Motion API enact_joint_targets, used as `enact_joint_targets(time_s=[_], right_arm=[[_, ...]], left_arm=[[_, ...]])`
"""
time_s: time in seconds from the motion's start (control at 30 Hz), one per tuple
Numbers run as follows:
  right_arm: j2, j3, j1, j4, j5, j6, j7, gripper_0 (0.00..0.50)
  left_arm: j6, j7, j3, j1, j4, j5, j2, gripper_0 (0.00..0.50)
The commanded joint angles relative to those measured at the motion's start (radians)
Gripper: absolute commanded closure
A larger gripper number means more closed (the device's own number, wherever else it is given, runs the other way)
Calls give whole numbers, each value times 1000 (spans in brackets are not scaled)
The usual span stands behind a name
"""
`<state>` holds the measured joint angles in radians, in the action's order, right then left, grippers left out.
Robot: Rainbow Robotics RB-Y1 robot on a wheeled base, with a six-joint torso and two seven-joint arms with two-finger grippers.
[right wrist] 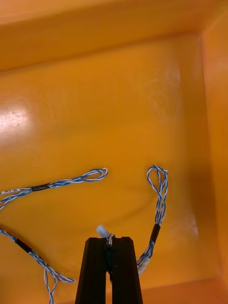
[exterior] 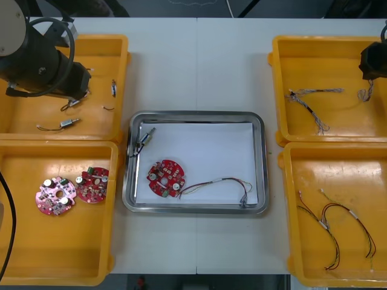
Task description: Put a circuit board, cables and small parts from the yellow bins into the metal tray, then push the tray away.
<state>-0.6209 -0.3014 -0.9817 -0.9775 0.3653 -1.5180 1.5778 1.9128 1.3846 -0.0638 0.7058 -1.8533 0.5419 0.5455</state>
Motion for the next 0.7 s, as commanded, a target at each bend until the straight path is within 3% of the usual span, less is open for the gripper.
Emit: enact_joint_targets(time_s=[0.03, 0.5, 0.6, 0.67, 0.7], right_arm=[[33, -39, 23, -39, 9, 45, -119, 500], [75, -22, 61, -39, -5, 88, -286, 500], [76, -22, 66, -39, -3, 91, -289, 454], [76, -19, 70, -39, -3, 101, -288, 380], [76, -19, 72, -39, -3, 105, -288, 309]], left_arm=[[7, -93, -33, -11, -38, 1, -9, 500], [7, -91, -48, -11, -44, 24, -4, 500], [7, -91, -54, -11, -43, 24, -2, 500], [7, -93, -56, -12, -43, 24, -2, 499], [7, -93, -56, -11, -43, 24, -2, 499]])
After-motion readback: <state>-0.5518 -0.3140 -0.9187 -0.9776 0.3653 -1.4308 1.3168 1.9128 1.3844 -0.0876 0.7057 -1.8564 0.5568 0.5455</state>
